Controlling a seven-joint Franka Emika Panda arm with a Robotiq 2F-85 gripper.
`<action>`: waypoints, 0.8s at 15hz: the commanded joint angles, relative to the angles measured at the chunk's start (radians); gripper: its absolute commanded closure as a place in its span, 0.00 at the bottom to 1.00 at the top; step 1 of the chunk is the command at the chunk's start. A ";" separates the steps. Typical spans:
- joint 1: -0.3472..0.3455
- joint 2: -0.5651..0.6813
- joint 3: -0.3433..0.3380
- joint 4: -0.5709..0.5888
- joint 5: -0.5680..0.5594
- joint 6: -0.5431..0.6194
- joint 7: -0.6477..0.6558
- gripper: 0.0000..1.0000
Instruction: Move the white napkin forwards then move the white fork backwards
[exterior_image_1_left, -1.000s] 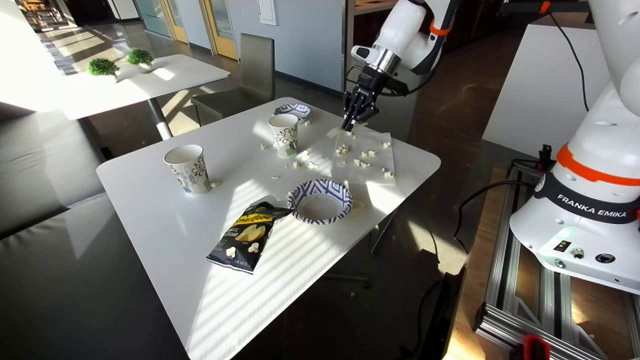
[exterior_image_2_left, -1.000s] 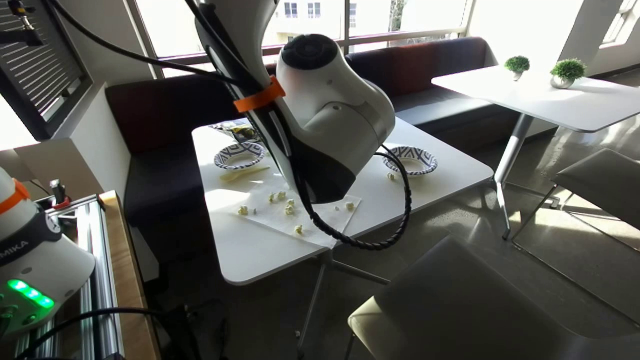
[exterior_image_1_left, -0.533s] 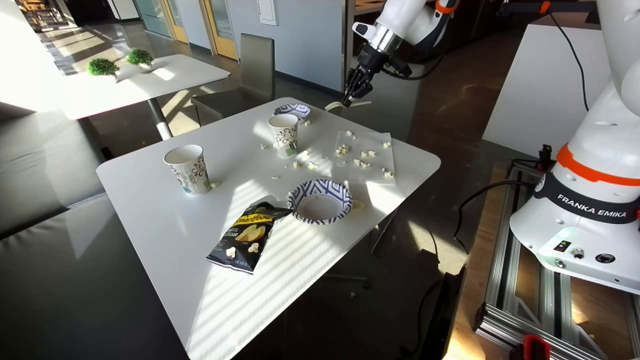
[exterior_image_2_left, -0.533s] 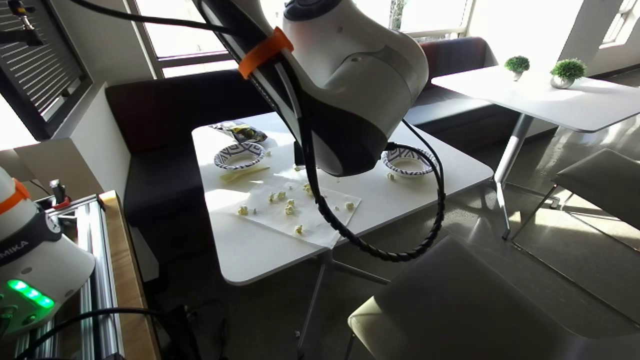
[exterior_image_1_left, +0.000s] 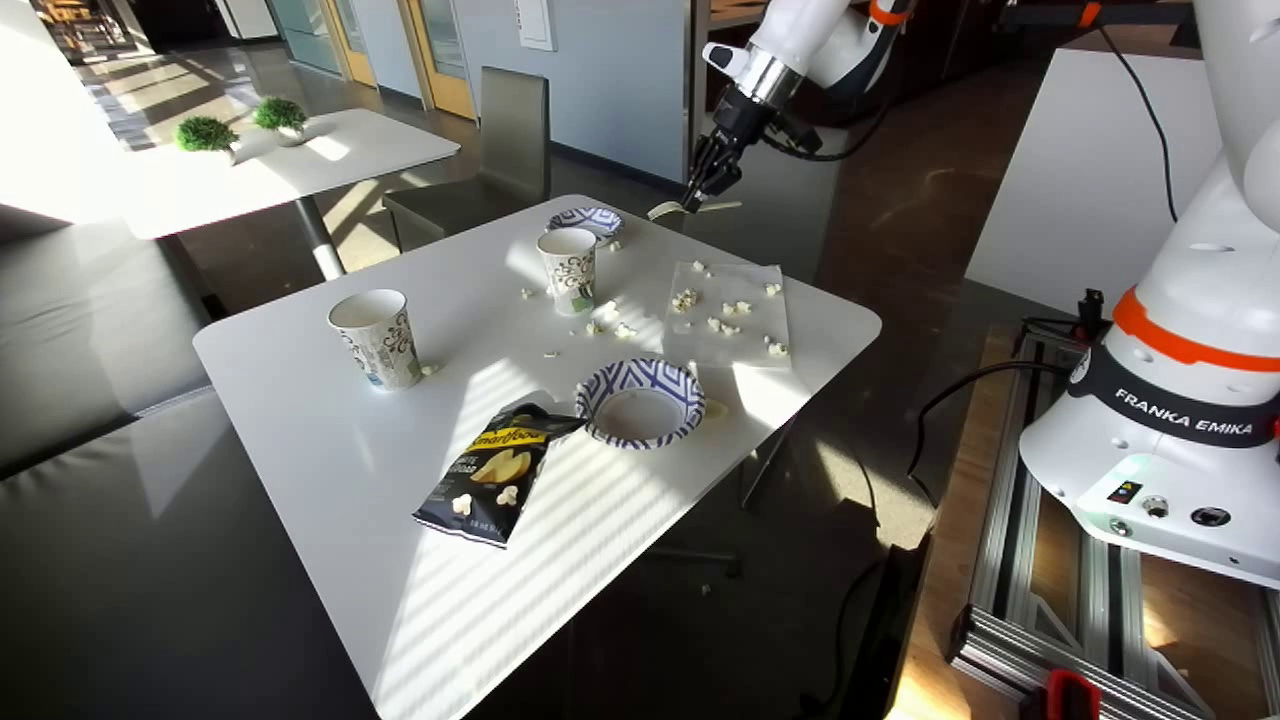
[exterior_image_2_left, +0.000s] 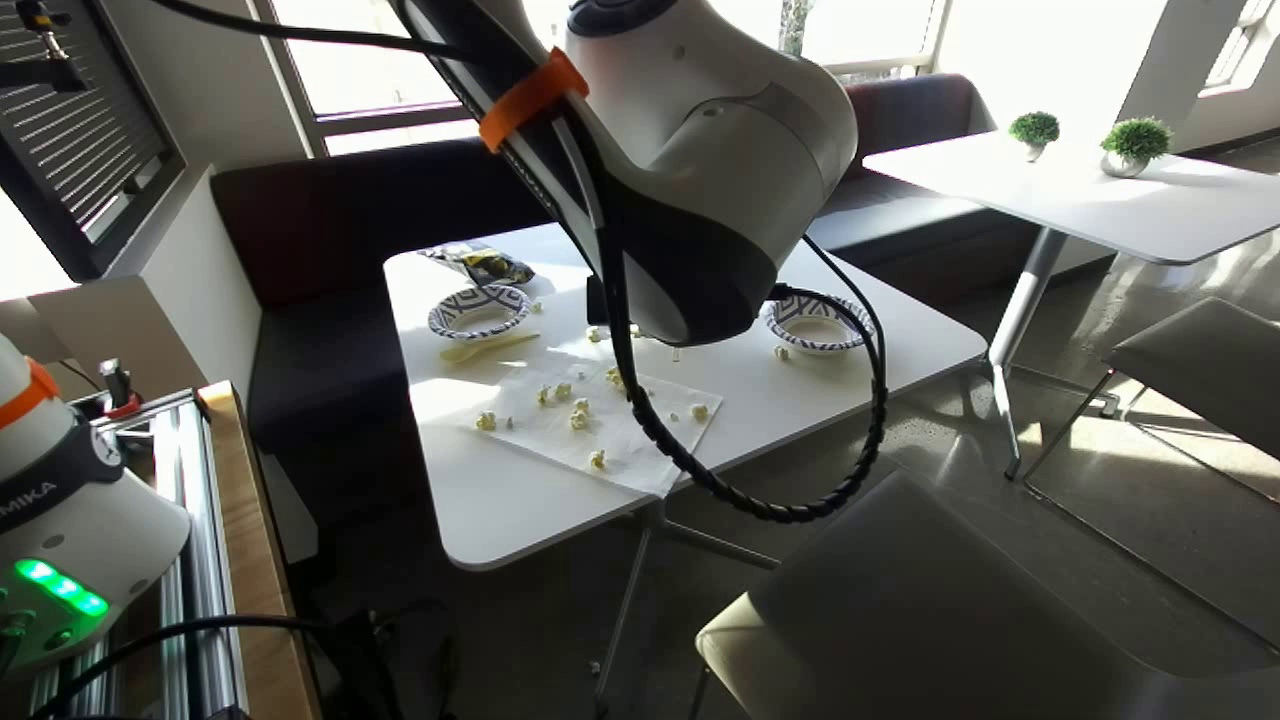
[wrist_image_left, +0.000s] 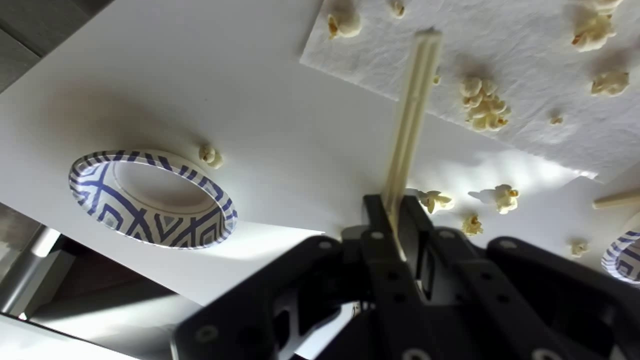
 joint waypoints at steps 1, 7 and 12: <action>-0.004 0.050 0.057 0.068 0.001 0.001 0.006 0.97; 0.049 0.225 0.109 0.312 0.014 -0.021 0.048 0.97; 0.039 0.369 0.096 0.510 0.019 -0.016 0.117 0.97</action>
